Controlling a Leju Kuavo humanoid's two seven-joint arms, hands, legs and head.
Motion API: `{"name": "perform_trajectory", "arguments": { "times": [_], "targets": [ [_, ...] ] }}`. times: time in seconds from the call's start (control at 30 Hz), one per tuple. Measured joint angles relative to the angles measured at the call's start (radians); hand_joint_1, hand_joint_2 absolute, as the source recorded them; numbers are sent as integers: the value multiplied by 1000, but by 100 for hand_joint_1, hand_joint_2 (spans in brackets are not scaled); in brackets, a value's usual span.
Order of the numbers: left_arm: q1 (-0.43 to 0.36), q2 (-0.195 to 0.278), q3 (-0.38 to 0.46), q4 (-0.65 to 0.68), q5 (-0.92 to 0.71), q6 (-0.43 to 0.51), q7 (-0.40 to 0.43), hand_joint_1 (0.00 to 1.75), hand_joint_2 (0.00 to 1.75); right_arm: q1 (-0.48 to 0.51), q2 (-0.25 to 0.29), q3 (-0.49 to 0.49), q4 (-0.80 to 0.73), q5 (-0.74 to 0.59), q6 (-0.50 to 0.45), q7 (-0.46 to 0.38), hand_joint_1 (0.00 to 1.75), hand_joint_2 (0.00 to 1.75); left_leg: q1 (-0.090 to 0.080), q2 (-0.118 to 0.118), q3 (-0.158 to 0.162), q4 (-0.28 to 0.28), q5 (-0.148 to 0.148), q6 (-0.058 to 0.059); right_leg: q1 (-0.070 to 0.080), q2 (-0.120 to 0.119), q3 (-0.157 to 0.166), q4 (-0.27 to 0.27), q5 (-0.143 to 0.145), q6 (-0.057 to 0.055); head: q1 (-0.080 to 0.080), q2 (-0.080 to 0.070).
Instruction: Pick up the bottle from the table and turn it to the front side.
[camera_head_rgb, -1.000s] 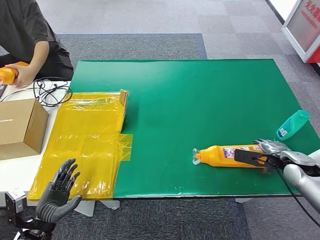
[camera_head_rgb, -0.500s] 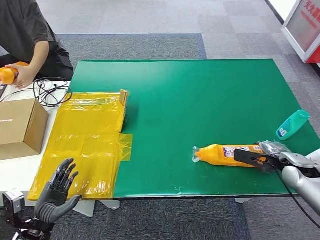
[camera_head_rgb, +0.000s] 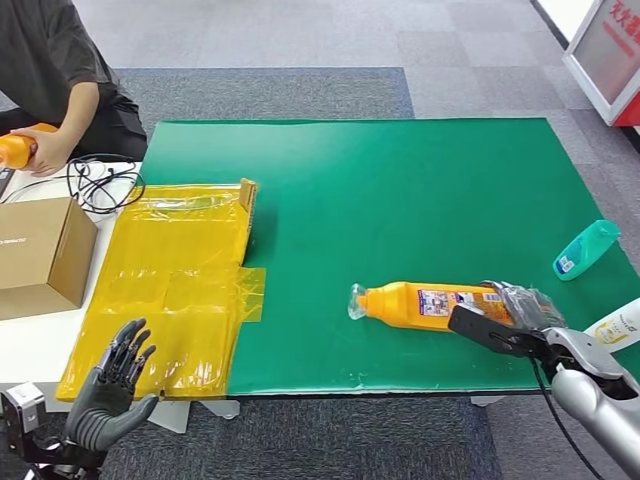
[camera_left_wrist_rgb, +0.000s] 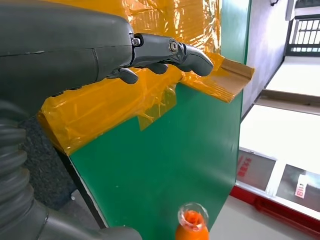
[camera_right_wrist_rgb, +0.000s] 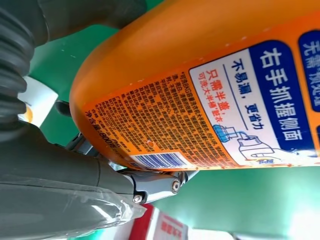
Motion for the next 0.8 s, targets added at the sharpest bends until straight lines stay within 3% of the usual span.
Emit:
{"name": "perform_trajectory", "arguments": {
  "times": [0.3, 0.57, 0.67, 0.8],
  "targets": [
    [-24, 2, -69, -13, 13, 23, -20, 0, 175, 70, 161, -79, -121, -85, -93, -91, 175, 175, 0, 0, 1, 0, 0, 0, 1, 0, 0, 0, 0, 0, 0, 0],
    [-29, 14, -106, -19, 26, 33, -23, 0, 175, 80, 212, -101, -136, -100, -96, -97, 175, 175, 0, 0, 1, 0, 0, 0, 0, 0, 0, 0, 0, 0, 0, 0],
    [-36, 22, -128, -22, 24, 43, -33, 0, 175, 81, 242, -107, -136, -164, -88, -120, 175, 175, 0, 0, 1, 0, 0, 0, 0, 0, 0, 0, 0, 0, 0, 0],
    [-76, 43, -198, -23, 25, 73, -40, 0, 175, 77, 323, -105, -132, -301, -57, -138, 175, 175, 1, 0, 1, 0, 1, -1, 1, 0, 0, 0, 0, 0, 0, 0]
  ]
}}
